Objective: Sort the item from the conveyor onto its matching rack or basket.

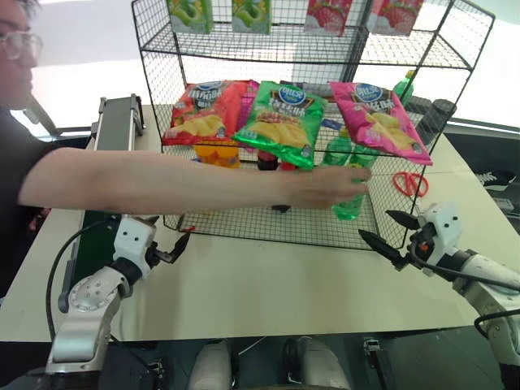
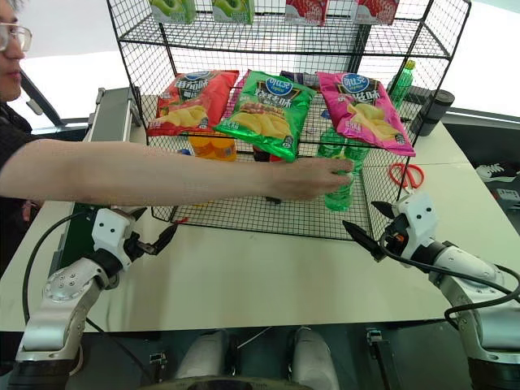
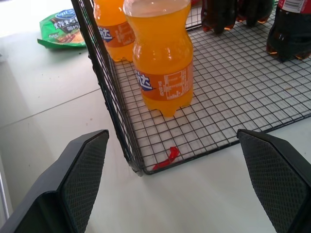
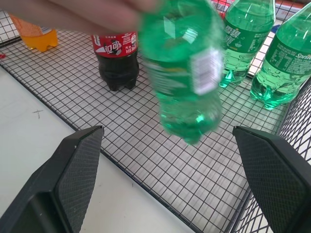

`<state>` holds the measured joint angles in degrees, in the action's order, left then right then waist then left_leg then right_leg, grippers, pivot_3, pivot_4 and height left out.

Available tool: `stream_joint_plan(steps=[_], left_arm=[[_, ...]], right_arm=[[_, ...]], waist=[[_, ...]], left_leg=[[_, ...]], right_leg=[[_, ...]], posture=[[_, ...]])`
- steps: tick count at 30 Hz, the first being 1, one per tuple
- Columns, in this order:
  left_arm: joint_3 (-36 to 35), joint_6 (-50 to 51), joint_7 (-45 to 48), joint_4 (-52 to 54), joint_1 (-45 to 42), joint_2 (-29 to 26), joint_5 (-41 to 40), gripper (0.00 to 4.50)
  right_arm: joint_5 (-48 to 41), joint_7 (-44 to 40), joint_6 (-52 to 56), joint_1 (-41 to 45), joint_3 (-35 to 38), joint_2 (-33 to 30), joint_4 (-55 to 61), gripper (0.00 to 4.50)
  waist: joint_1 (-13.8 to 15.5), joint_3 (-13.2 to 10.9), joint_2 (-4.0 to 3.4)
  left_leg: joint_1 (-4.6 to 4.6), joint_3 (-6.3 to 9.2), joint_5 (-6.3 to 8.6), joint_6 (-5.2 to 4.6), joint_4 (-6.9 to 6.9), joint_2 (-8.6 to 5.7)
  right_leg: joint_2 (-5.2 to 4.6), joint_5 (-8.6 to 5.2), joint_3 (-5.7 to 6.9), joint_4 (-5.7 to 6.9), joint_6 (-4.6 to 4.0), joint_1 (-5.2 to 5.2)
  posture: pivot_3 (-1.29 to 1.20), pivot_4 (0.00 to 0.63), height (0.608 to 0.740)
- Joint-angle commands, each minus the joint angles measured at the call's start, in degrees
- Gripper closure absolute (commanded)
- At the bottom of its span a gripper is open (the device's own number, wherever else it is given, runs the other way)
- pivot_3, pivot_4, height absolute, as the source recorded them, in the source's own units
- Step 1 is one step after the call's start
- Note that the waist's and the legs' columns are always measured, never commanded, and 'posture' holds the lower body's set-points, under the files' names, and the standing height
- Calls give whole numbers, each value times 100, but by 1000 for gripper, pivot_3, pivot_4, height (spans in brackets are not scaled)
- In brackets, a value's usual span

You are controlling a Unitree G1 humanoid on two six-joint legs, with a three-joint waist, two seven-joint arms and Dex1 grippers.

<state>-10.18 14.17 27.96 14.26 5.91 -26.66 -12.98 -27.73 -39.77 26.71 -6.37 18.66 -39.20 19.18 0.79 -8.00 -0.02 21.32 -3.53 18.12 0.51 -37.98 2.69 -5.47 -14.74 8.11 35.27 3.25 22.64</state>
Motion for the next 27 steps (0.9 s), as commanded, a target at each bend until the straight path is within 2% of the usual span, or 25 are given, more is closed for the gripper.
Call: stream_joint_plan(steps=[1, 18, 27], left_arm=[[15, -101, -11, 98, -69, -1, 30, 0], [66, -33, -104, 218, -1, 110, 25, 0], [-54, 39, -292, 603, 330, 285, -53, 0]], right_arm=[[32, 24, -192, -42, 89, 91, 38, 74], [320, -341, -964, -34, -97, 283, -815, 74], [402, -311, -1010, 150, -353, 362, -783, 74]], waist=[[18, 2, 3], [-3, 3, 4], [-1, 3, 4]], left_leg=[[0, 0, 0, 0, 0, 0], [-4, 1, 0, 0, -4, -1], [-4, 1, 0, 0, -4, 0]], right_leg=[[0, 0, 0, 0, 0, -1], [0, 0, 0, 4, 1, -4], [-1, 0, 0, 4, 0, -4]], posture=[[0, 150, 736], [0, 150, 736], [0, 150, 736]])
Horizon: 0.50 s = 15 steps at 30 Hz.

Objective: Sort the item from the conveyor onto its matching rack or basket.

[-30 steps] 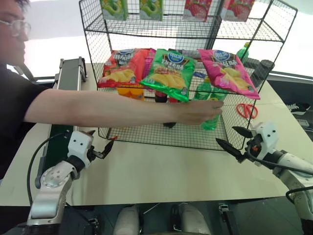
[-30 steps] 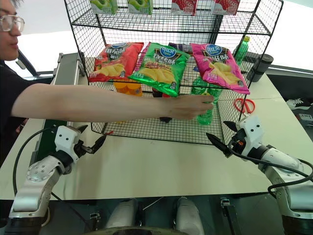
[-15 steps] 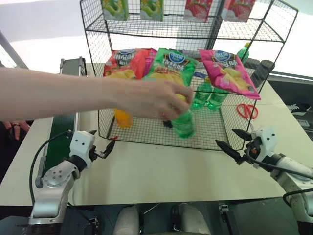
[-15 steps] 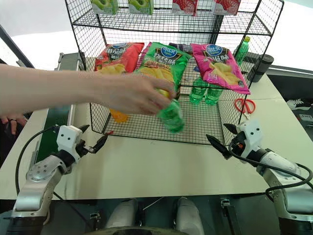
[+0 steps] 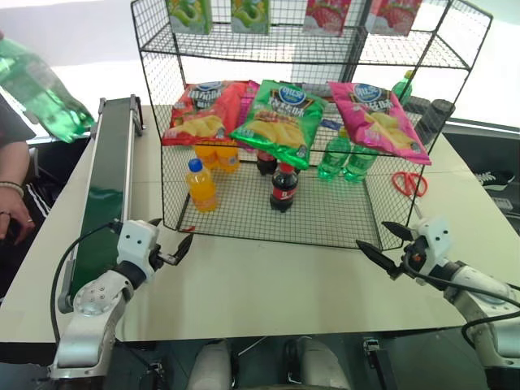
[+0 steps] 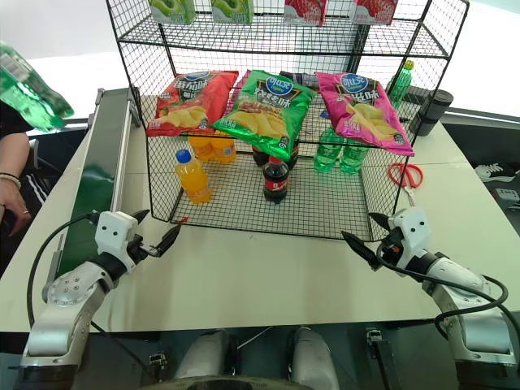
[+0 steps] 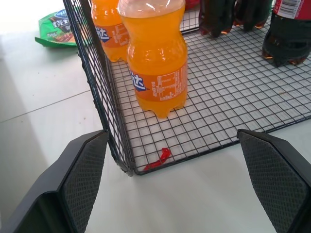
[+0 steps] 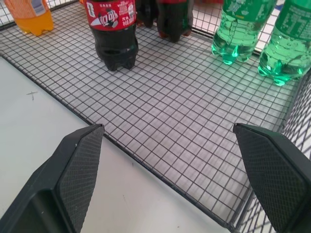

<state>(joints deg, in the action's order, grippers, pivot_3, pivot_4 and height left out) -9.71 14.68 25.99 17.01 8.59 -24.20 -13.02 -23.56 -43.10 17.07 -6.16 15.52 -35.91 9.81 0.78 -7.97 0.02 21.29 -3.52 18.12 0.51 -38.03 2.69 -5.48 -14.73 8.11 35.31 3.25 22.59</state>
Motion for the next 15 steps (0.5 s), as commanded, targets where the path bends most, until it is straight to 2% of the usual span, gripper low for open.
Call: stream_joint_plan(steps=[1, 15], left_arm=[[-141, -31, -128, 374, 98, 59, -61, 0], [-561, -85, -612, 993, 607, 302, -142, 0]], right_arm=[[-11, 29, -25, 176, -75, 39, 164, 74], [56, 53, 81, 658, -342, 44, 2, 74]], waist=[[-1, 0, 0], [2, 0, 0]], left_leg=[[0, 0, 0, 0, 0, 0], [1, 0, 0, 0, 0, 0]], right_leg=[[0, 0, 0, 0, 0, 0], [-1, 0, 0, -1, -1, 1]], posture=[[0, 150, 736], [0, 150, 736]])
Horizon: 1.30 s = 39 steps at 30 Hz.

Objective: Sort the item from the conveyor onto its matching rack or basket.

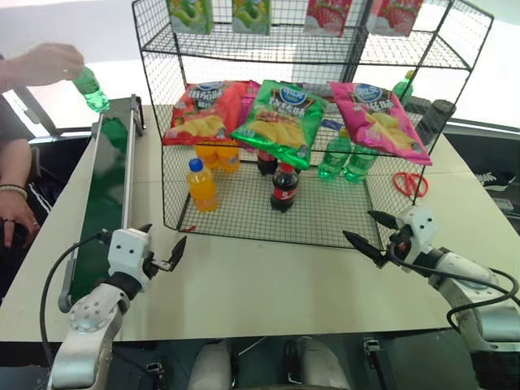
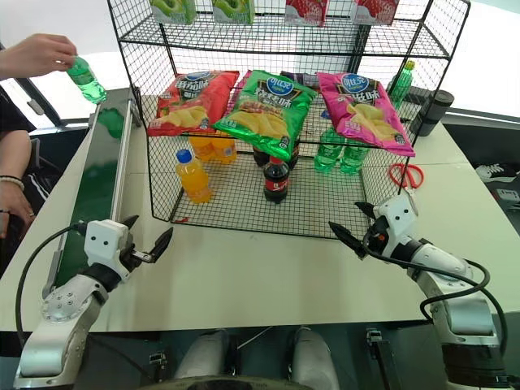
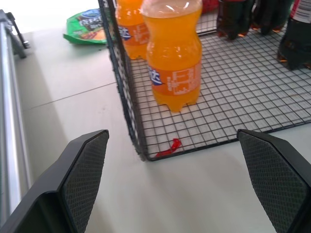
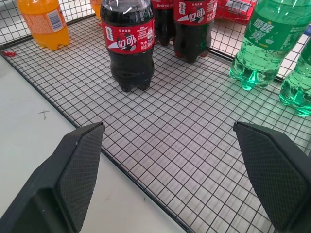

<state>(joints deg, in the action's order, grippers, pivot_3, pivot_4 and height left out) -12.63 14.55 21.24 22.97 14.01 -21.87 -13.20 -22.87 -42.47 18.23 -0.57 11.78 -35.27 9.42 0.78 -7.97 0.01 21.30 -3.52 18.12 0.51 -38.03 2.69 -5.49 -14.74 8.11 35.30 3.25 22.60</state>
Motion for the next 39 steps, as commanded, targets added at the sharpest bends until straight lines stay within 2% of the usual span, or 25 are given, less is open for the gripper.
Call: stream_joint_plan(steps=[1, 4, 8, 13, 21, 32, 39], left_arm=[[-351, -95, -201, 485, 103, 117, -155, 0], [-562, -106, -403, 654, 177, 256, -195, 0], [-1289, -96, -1286, 694, 174, 810, -268, 0], [-1605, -36, -1827, 480, 82, 1104, -191, 0], [-1425, 43, -1962, 451, -69, 1006, 57, 0], [-1415, 203, -2170, 505, -41, 1304, -38, 0], [-1523, 38, -2314, 144, -163, 1331, -2, 0]], right_arm=[[-11, -9, -25, 114, 24, -15, 45, 74], [-15, -6, -3, 139, 4, -3, 81, 74], [-64, -66, 23, 156, -143, 33, 315, 74], [-386, -406, 88, 204, -507, 144, 856, 74], [-104, -459, -165, 436, -1132, 375, 973, 74], [158, -492, -426, 548, -1365, 482, 716, 74], [278, -528, -582, 517, -1541, 573, 662, 74]], waist=[[0, 0, 0], [0, 0, 0], [-9, 2, 4], [-1, 3, 6], [2, 11, 27], [-3, 11, 29], [-3, 11, 29]], left_leg=[[0, 0, 0, 0, 0, 0], [1, 0, 0, 0, 0, 0], [0, 0, 0, 0, 0, 0], [-2, 3, 0, 0, 0, 2], [1, 5, 0, 0, -2, 0], [0, 5, 0, 0, -1, 1], [0, 5, 0, 0, -1, 1]], right_leg=[[0, 0, 0, 0, 0, 0], [-1, 0, 0, -1, 0, 0], [-1, 0, -1, -1, 0, -2], [3, 0, 1, 1, 0, -3], [1, 0, 3, -1, -1, -2], [1, 0, 3, 0, -1, -1], [1, 0, 3, 0, -1, -1]], posture=[[0, 150, 736], [0, 150, 736], [0, 150, 736], [0, 150, 736], [0, 150, 736], [0, 150, 736], [0, 150, 736]])
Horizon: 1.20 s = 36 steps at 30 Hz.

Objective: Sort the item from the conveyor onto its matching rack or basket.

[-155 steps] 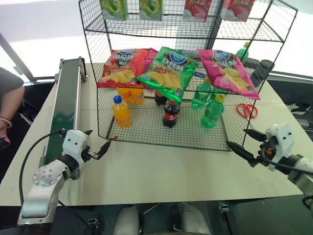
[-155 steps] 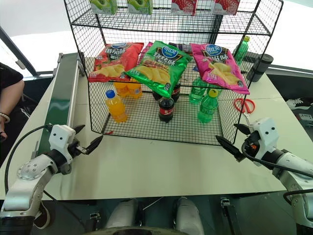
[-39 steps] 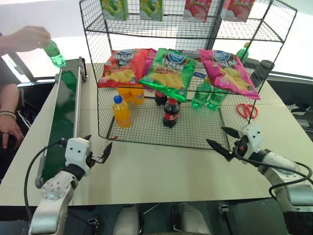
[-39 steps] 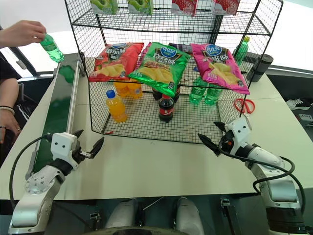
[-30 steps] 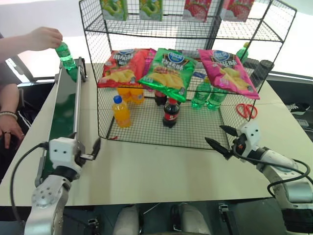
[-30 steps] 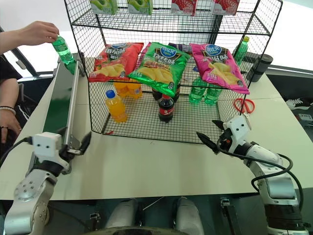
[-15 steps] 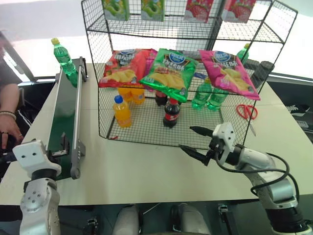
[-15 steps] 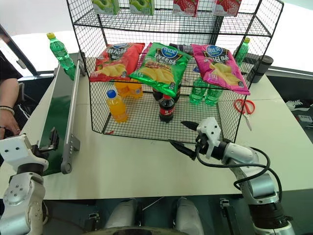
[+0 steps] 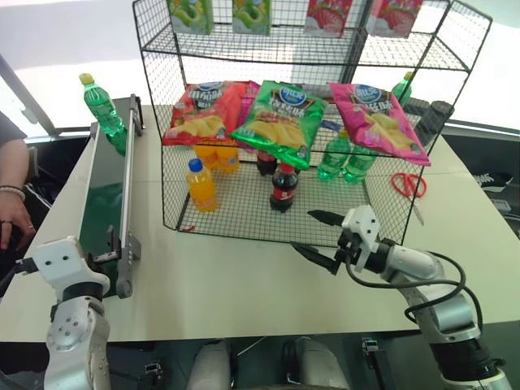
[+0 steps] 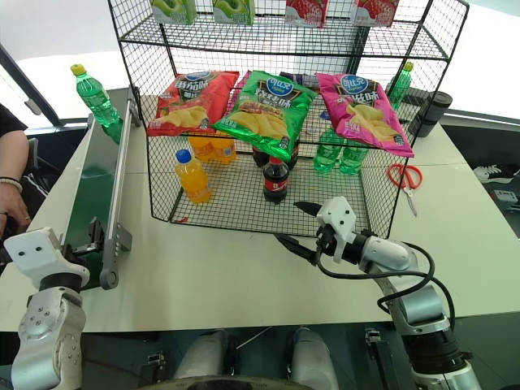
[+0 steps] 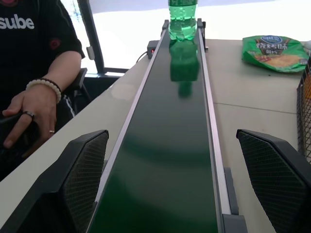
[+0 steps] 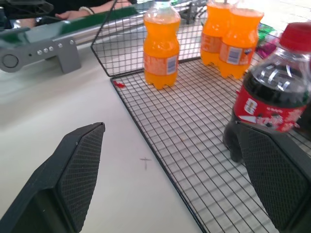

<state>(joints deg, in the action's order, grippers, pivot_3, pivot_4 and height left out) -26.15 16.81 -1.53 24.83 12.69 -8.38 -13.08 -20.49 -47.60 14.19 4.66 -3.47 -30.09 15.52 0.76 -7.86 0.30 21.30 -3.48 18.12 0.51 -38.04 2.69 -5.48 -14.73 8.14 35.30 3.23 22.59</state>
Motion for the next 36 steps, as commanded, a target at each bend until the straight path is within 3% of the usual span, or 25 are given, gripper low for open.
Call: stream_joint_plan(steps=[1, 36], left_arm=[[-192, -234, -25, -110, -36, -31, -22, 0], [55, -1232, 495, -1350, -337, -351, 40, 0]], right_arm=[[55, -17, -204, -23, -34, 58, 38, 74], [145, 237, -52, -65, -120, 166, 287, 74]], waist=[[-1, 0, 1], [-2, 0, 0]], left_leg=[[0, 0, 0, 0, 0, 0], [1, -1, 0, 0, 0, 1]], right_leg=[[0, 0, 0, 0, 0, 0], [-2, 0, 2, 1, 0, 2]], posture=[[0, 150, 736], [0, 150, 736]])
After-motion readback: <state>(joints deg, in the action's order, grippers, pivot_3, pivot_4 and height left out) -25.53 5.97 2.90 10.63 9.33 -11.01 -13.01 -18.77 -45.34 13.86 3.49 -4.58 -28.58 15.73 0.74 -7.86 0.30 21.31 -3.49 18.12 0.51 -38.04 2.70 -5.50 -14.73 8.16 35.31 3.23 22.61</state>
